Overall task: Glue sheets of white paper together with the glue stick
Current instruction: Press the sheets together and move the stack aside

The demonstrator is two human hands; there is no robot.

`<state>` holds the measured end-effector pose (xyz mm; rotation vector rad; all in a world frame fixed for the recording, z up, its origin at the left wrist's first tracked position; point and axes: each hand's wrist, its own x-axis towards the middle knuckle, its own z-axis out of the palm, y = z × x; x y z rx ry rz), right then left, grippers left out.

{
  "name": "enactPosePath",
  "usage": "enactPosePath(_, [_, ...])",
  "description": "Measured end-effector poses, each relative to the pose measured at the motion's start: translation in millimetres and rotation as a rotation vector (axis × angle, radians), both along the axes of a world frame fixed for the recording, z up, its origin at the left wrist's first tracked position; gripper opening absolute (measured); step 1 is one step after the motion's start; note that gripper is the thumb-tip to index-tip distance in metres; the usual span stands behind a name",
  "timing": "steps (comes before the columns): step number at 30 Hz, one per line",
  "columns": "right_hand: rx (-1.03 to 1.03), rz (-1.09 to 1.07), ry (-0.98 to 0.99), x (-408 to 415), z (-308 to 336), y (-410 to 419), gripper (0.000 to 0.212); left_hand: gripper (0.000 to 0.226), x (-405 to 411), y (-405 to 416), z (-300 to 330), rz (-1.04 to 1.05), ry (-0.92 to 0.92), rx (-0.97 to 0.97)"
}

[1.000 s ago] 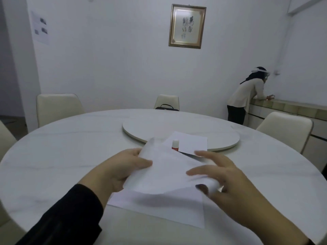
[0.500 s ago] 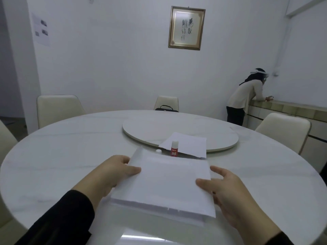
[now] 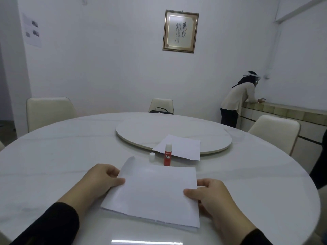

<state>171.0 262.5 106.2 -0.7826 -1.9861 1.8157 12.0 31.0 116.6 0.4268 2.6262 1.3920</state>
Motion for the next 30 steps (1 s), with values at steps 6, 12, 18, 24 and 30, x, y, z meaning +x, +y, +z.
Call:
enactPosePath(6, [0.05, 0.012, -0.016, -0.9, -3.3, 0.2, 0.028, 0.005, -1.2, 3.5, -4.7, -0.021, 0.1, -0.12])
enactPosePath(12, [0.13, 0.041, -0.044, -2.5, -3.4, -0.1, 0.03, 0.008, -2.0, 5.0, -3.7, -0.049, 0.154, -0.215])
enactPosePath(18, [0.207, 0.043, -0.027, -1.8, -5.2, 0.7, 0.028, 0.009, -0.7, 3.3, -4.2, -0.057, 0.206, -0.223])
enactPosePath(24, [0.243, 0.055, -0.031, -1.7, -4.6, 0.6, 0.027, 0.009, 0.6, 3.9, -4.5, -0.048, 0.221, -0.216])
enactPosePath(30, [0.25, 0.059, -0.033, -1.3, -5.3, 1.9, 0.025, 0.01, 1.2, 3.1, -5.0, -0.053, 0.226, -0.24])
